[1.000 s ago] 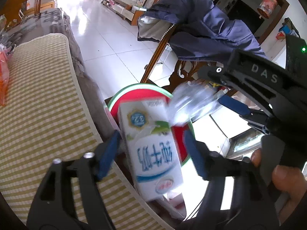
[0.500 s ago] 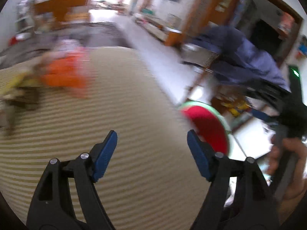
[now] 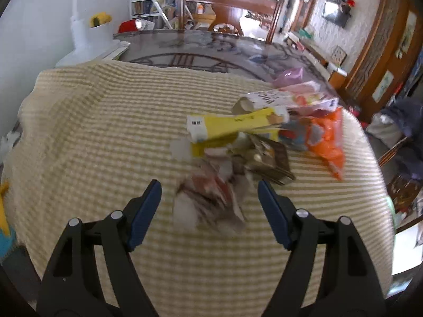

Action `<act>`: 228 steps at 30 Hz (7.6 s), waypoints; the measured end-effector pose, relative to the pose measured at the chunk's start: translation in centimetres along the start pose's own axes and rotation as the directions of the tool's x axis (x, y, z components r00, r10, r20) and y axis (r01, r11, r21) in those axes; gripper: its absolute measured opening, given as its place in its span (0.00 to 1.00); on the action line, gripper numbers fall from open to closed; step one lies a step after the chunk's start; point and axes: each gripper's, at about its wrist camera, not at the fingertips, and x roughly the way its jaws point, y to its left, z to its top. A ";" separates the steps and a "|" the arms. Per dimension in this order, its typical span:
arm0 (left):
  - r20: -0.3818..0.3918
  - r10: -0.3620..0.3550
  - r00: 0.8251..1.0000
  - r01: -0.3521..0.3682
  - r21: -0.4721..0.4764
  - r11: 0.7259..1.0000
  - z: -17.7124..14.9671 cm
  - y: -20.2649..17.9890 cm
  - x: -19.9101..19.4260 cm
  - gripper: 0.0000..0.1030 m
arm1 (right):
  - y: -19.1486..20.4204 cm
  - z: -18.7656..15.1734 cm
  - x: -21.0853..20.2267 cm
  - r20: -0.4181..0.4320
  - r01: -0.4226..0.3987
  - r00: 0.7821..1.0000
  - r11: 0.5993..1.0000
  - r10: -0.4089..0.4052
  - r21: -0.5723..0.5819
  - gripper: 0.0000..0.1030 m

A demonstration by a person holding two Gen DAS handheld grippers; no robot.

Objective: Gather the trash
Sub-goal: 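Grasp the crumpled brown-white paper with the left tool, then grasp the orange snack bag with the right tool while the left tool holds the paper, then carry the paper and orange bag toward the red bucket, then release the paper and orange bag into the bucket with both tools, then grasp the brown packet with the left tool and lift it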

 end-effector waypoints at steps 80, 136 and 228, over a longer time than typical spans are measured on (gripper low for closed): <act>-0.135 -0.309 0.941 0.300 -0.081 0.950 -10.7 -2.2 -3.9 0.63 | 15.0 -6.5 0.9 -0.197 -0.367 0.929 0.849 0.313 -0.381 0.64; -0.081 -0.395 0.915 0.394 -0.029 0.919 -11.1 -7.4 -5.8 0.42 | 6.9 -4.1 -2.3 -0.002 -0.316 0.946 0.925 0.323 -0.209 0.66; -0.075 -0.257 0.963 0.250 -0.099 0.963 -9.3 1.0 -7.0 0.37 | 2.7 -2.8 2.0 -0.045 0.004 0.999 0.996 -0.009 -0.092 0.88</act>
